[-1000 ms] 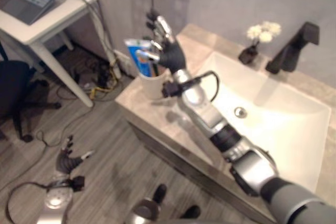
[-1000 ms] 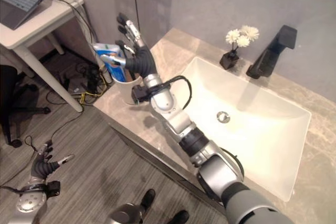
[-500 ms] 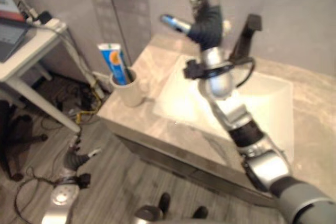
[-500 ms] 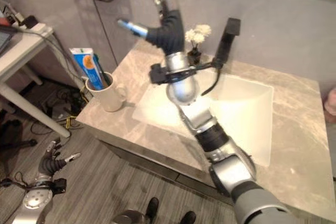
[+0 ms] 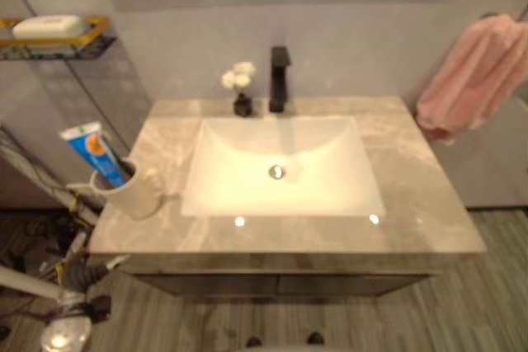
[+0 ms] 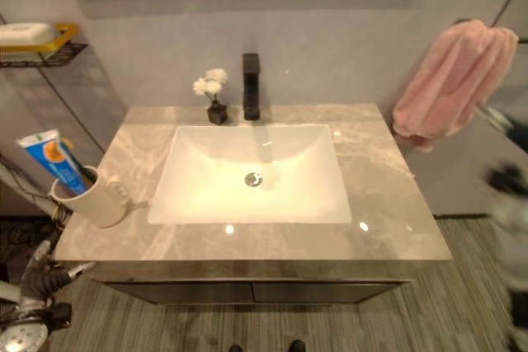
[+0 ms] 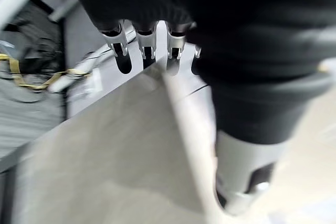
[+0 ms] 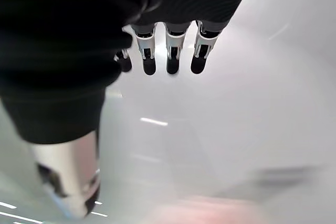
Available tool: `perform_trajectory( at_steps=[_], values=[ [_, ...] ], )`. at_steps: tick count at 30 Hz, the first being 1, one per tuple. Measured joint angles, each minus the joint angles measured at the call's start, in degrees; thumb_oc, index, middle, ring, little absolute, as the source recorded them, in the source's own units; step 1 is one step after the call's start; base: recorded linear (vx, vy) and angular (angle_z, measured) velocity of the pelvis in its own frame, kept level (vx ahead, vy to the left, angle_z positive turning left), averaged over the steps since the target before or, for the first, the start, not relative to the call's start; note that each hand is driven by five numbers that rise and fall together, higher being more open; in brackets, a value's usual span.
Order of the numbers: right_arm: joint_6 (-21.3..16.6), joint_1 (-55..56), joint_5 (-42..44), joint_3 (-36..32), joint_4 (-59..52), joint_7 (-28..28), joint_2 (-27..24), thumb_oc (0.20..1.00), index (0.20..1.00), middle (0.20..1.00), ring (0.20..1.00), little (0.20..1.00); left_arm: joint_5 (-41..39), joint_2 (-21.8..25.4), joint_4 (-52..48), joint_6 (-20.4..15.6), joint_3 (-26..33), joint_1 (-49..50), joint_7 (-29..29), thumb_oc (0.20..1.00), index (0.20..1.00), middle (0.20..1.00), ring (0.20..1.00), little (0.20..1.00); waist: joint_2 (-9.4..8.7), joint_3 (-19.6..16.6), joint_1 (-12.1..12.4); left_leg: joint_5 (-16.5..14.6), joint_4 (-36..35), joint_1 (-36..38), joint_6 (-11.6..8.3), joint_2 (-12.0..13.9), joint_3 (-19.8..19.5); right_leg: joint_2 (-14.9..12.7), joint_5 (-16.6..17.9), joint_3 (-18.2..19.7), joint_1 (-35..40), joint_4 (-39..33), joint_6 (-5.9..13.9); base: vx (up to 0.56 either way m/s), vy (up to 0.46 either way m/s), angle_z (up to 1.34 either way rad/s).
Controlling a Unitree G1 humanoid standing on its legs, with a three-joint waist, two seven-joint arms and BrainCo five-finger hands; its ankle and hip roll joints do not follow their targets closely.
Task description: Put brush and paste in cup on sink, flatten towel.
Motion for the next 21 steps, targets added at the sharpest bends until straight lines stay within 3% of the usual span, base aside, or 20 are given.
perform_trajectory(
  at_steps=[2,3,4,8,9,16,17,21],
  values=[
    [-0.60,2.61,2.68,-3.25,14.91,-2.91,2.28,1.000,1.000,1.000,1.000,1.000,-3.84,2.28,-4.71,-0.86,1.55,1.05,-0.95,1.000,1.000,1.000,1.000,1.000,-0.37,-0.21,-0.02,0.08,-0.05,-0.84,0.16,0.02,-0.42,-0.03,0.22,-0.50,-0.19,0.07,-0.32,0.00,-0.024,0.06],
    [2.24,1.04,8.02,-3.16,26.51,-2.57,2.55,1.000,1.000,1.000,1.000,1.000,-6.17,3.33,-5.97,-2.26,1.65,0.09,-1.55,1.000,1.000,1.000,1.000,1.000,-0.45,-0.43,-0.20,0.20,0.14,-0.85,0.27,0.02,-0.47,-0.01,0.19,-0.52,-0.22,0.06,-0.36,-0.01,-0.017,0.07],
    [2.04,2.11,10.06,-2.84,30.13,-2.37,3.11,1.000,1.000,1.000,1.000,1.000,-7.22,3.64,-6.43,-2.40,1.76,-0.32,-1.93,1.000,1.000,1.000,1.000,1.000,0.00,-0.57,-0.53,0.19,0.16,-0.82,0.27,0.03,-0.45,-0.02,0.19,-0.46,-0.24,0.04,-0.36,0.00,-0.018,0.06],
    [0.04,0.57,20.50,1.06,50.22,3.08,7.73,1.000,1.000,1.000,1.000,1.000,-9.39,6.65,-9.29,-3.40,1.87,-1.72,-3.31,1.000,1.000,1.000,1.000,1.000,0.18,-0.48,-0.84,0.18,0.00,-0.93,0.26,0.16,-0.54,0.04,0.05,-0.62,-0.33,-0.31,-0.42,-0.01,-0.014,-0.02],
    [0.67,0.01,23.66,4.55,55.98,6.48,11.25,1.000,1.000,1.000,1.000,1.000,-9.46,9.44,-10.94,-3.45,1.97,-1.71,-3.86,1.000,1.000,1.000,1.000,1.000,0.00,-0.23,-0.83,0.18,0.01,-0.96,0.25,0.29,-0.56,0.19,-0.04,-0.73,-0.35,-0.28,-0.51,0.00,-0.031,-0.01],
    [1.56,0.84,27.49,15.29,57.57,19.79,28.21,1.000,1.000,1.000,1.000,1.000,-11.14,10.62,-13.94,-2.83,2.47,-0.52,-8.86,1.000,1.000,1.000,1.000,1.000,1.93,0.75,-1.11,0.08,0.09,-1.01,0.10,0.42,-0.75,0.31,-0.36,-0.78,-0.52,-0.33,-0.53,0.00,-0.014,0.02],
    [0.86,2.73,25.12,22.40,54.25,22.78,31.90,1.000,1.000,1.000,1.000,1.000,-11.14,10.34,-15.92,-2.74,4.83,3.29,-10.13,1.000,1.000,1.000,1.000,1.000,2.35,1.14,-1.08,0.10,0.17,-0.96,0.07,0.45,-0.74,0.34,-0.47,-0.83,-0.66,-0.33,-0.49,0.00,0.000,0.00],
    [0.83,3.96,23.83,21.11,55.75,26.69,34.19,1.000,1.000,1.000,1.000,1.000,-12.14,7.46,-16.50,-2.24,9.48,6.02,-11.35,1.000,1.000,1.000,1.000,1.000,3.23,1.20,-0.75,0.04,0.18,-1.07,0.01,0.28,-1.41,0.15,-0.68,-1.47,-0.46,-0.30,-0.21,0.00,-0.012,0.09]
  ],
)
